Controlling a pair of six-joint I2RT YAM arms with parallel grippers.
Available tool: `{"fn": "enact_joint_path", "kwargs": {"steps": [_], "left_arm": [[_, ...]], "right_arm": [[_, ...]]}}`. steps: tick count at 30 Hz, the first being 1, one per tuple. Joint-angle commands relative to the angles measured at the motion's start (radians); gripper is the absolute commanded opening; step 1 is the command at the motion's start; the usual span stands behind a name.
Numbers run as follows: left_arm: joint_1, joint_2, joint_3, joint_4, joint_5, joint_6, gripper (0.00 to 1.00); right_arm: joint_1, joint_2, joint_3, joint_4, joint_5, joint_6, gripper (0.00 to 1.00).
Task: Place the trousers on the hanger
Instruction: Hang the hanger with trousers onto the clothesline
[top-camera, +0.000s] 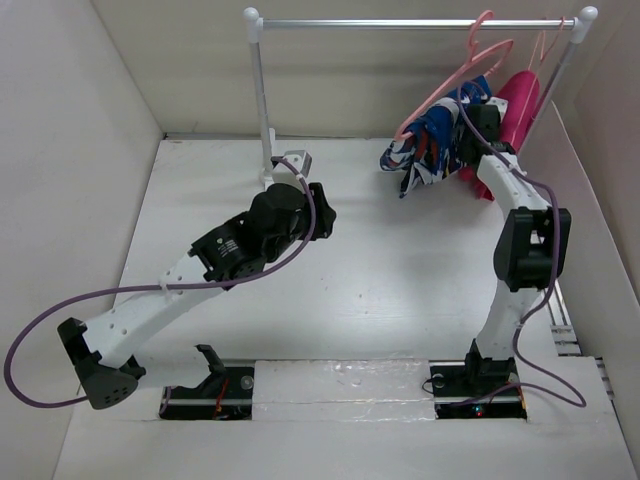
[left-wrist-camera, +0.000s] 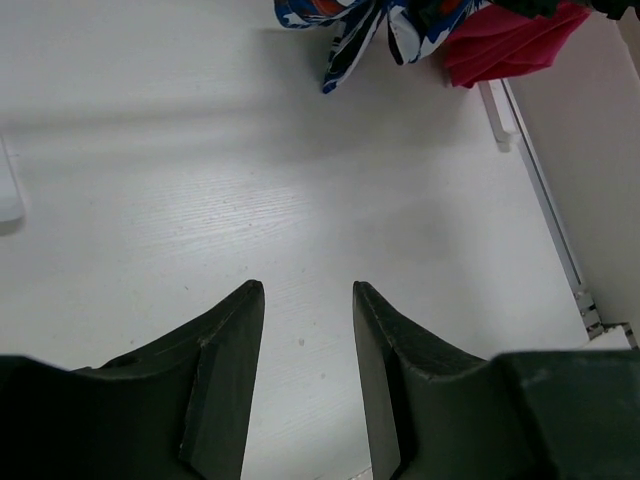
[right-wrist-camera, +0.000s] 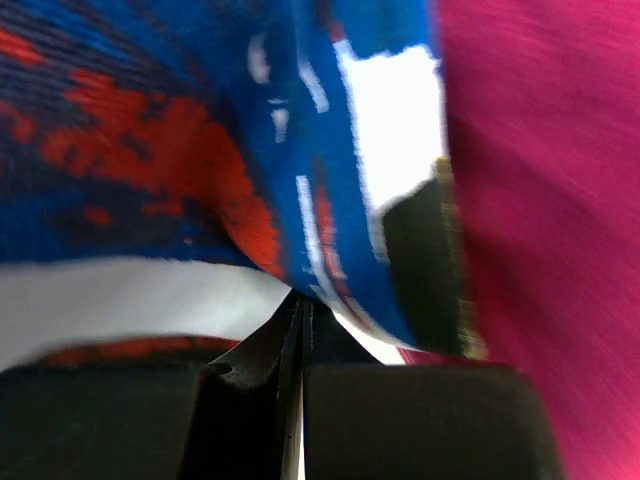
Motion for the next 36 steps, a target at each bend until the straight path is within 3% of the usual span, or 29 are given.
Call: {"fn": "enact_joint_path", "kwargs": {"steps": [1,6,9,11,15,17,19,23,28,34,35,36], "left_arm": [[-0.001,-0.024,-0.012,-0.009,-0.038,0.012,0.37],[-0.001,-0.002,-0.011,-0.024,-0.07,0.012,0.37],[-0.001,0.003,-0.014,-0.024,-0.08,0.006,0.38],[-0.001,0.009,-0.012,-0.024,-0.088,0.002,0.39],[-0.001,0.03,0.009,-0.026,-0.114,-0.001,0.45],[-0.001,0.049,0.029,-0.03,-0.131,0.003,0.5],[-0.001,0.074,0.06,-0.052,-0.175,0.012,0.53],[-0.001,0.11,0.126,-0.09,-0.251,0.025,0.58],[-0.001,0.093,0.147,-0.064,-0.268,0.028,0.68],[-0.001,0.098,0.146,-0.024,-0.214,0.018,0.74],[0.035,0.099,0.135,-0.003,-0.071,0.014,0.76],[0.078,0.099,0.118,-0.003,-0.07,0.011,0.76]], "right_arm": [[-0.007,0.066,0.082,0.105,-0.069,0.036,0.0],[-0.007,0.151,0.143,0.18,-0.189,0.089,0.0],[-0.021,0.123,0.067,0.288,-0.229,0.141,0.0],[-0.033,0.102,0.027,0.341,-0.306,0.17,0.07],[-0.044,0.08,0.061,0.262,-0.3,0.159,0.22],[-0.034,0.022,0.007,0.295,-0.249,0.135,0.39],[-0.034,0.019,0.054,0.245,-0.229,0.124,0.54],[-0.057,0.022,0.11,0.171,-0.275,0.084,0.58],[-0.032,-0.203,-0.048,0.266,-0.324,0.061,0.62],[0.04,-0.539,-0.298,0.217,-0.345,0.09,0.62],[0.066,-0.635,-0.371,0.185,-0.346,0.105,0.62],[0.066,-0.636,-0.408,0.182,-0.346,0.106,0.65]]}}
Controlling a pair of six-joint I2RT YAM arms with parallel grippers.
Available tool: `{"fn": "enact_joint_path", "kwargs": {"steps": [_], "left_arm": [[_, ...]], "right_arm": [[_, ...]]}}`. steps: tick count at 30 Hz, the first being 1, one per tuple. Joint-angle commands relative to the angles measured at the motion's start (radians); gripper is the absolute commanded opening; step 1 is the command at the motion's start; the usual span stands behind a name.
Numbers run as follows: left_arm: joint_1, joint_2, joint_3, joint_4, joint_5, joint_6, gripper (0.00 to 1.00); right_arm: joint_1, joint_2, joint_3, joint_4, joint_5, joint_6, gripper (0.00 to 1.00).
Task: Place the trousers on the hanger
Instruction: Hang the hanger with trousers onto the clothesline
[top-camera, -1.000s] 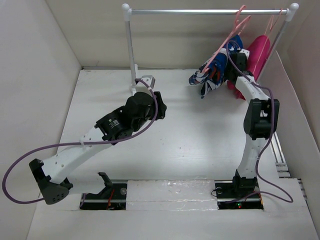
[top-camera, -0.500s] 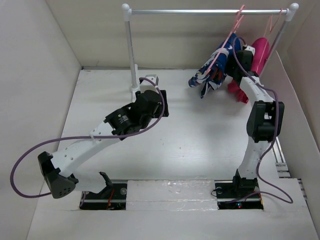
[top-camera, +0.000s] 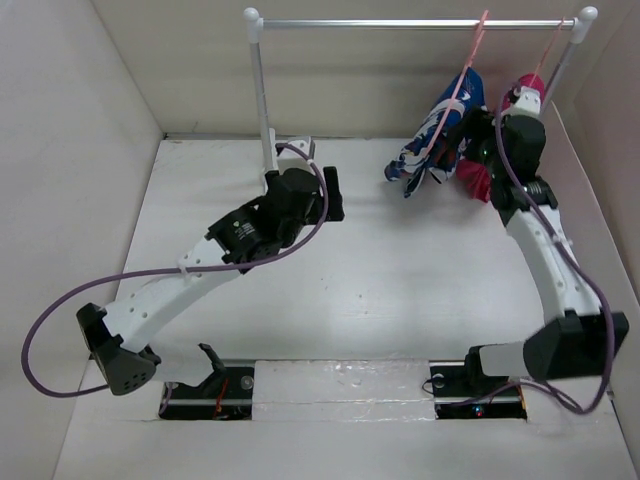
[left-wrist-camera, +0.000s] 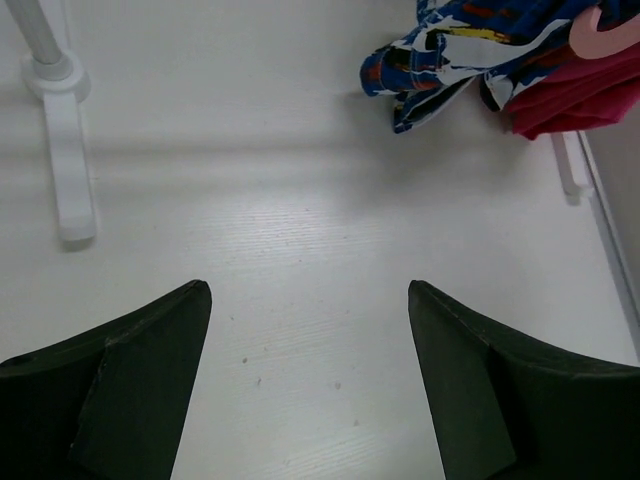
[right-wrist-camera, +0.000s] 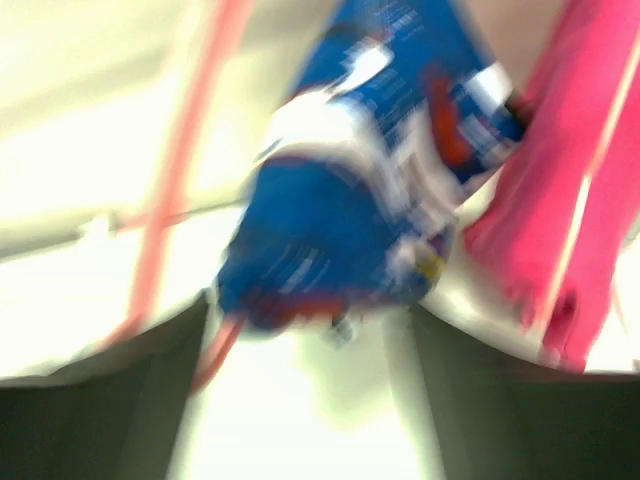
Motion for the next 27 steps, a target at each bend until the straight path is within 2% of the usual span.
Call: {"fn": "enact_joint_path", "kwargs": {"steps": [1,2,4,5,6,7,10,16,22,27], "left_arm": [[0.115,-0.028,-0.018,0.116,0.228,-0.007,0.76],[0.17,-0.029,-0.058,0.154,0.422,-0.016,0.76],[0.288,-0.014,-0.144,0.194,0.508,-0.082,0.75],[0.313,-0.008,-0.158,0.195,0.578,-0.087,0.74],[0.326,-0.005,-0.173,0.195,0.6,-0.079,0.74],[0.326,-0.012,-0.181,0.194,0.6,-0.066,0.74],[0.326,-0.046,-0.201,0.171,0.597,-0.039,0.77],[0.335,-0.156,-0.331,0.198,0.596,-0.055,0.77],[0.335,-0.186,-0.405,0.281,0.657,-0.102,0.76],[0.344,-0.161,-0.304,0.272,0.629,-0.093,0.76]], "right_arm": [[0.067,-0.172,-0.148,-0.025,-0.041,0.017,1.0],[0.086,-0.269,-0.186,-0.027,-0.058,0.017,1.0],[0.136,-0.362,-0.281,-0.06,-0.132,0.017,1.0],[0.155,-0.452,-0.314,-0.064,-0.145,0.016,1.0],[0.193,-0.535,-0.378,-0.086,-0.171,0.017,1.0],[0.193,-0.536,-0.407,-0.087,-0.18,0.02,1.0],[0.251,-0.684,-0.477,-0.175,-0.206,0.005,1.0],[0.319,-0.9,-0.635,-0.355,-0.136,0.019,1.0],[0.319,-0.881,-0.62,-0.335,-0.147,0.005,1.0],[0.319,-0.72,-0.434,-0.317,-0.142,-0.047,1.0]]}}
